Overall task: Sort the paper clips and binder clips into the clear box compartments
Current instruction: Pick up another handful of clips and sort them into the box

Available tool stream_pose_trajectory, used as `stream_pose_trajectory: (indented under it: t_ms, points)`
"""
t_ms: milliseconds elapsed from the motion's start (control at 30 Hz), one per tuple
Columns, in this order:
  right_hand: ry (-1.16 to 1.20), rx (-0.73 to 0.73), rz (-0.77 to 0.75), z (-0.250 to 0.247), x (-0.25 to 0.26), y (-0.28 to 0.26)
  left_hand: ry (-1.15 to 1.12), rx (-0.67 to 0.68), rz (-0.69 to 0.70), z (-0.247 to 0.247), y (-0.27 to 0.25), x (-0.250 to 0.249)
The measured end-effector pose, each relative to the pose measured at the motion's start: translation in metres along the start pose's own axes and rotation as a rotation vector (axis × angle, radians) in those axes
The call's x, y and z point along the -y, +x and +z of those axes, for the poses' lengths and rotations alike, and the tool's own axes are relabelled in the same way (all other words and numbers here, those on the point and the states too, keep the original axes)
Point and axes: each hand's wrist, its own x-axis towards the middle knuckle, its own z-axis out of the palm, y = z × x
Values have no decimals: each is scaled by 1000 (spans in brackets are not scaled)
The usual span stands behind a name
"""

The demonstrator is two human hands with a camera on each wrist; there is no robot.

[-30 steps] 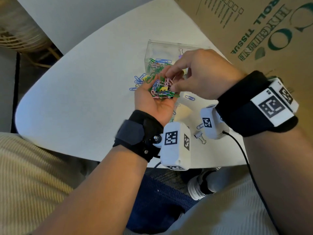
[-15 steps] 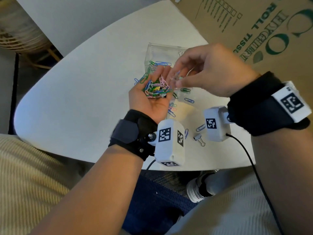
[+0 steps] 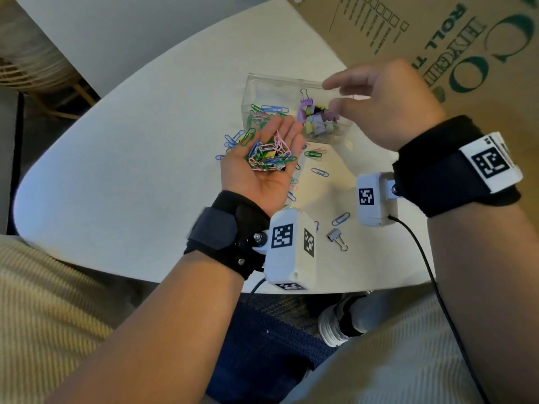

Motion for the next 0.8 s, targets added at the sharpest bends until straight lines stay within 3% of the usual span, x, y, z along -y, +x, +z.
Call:
stream_pose_trajectory:
  t_ms: [200, 267, 500, 800]
  points:
    - [13, 363, -156, 9, 32, -22, -7, 21, 62, 2, -2, 5]
    - [-76, 418, -210, 18, 37, -25, 14, 8, 86, 3, -3, 7]
    - [-297, 390, -270, 33, 45, -28, 17, -15, 109, -2, -6, 6]
    - [-207, 359, -283, 40, 43, -27, -23, -53, 107, 2, -5, 7]
